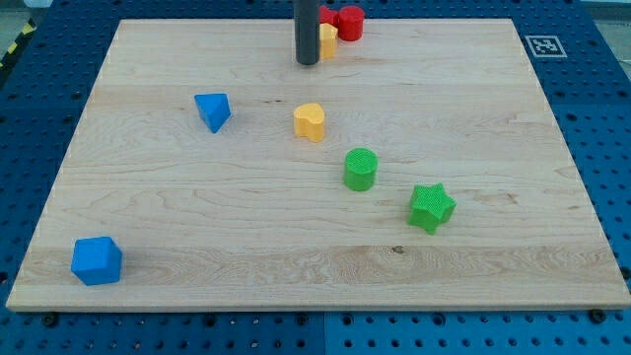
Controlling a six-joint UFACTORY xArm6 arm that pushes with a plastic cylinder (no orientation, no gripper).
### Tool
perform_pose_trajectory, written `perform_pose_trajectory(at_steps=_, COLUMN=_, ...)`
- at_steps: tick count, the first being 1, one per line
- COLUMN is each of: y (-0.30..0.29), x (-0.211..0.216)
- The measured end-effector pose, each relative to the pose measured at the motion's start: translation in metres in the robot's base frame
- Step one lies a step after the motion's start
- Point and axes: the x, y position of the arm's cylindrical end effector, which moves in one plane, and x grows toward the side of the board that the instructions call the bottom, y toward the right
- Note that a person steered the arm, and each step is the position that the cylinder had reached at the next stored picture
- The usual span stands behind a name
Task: Move the yellow heart diagonally in between green circle and blue triangle
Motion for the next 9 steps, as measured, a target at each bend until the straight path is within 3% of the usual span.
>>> perform_pose_trajectory(at_steps=2, y=0.000, x=0.008)
perform_pose_trajectory(at_steps=4, y=0.000, x=0.045)
perform_pose_trajectory(at_steps=7, y=0.000, x=0.046)
perform_pose_trajectory(at_steps=9, y=0.000, x=0.078)
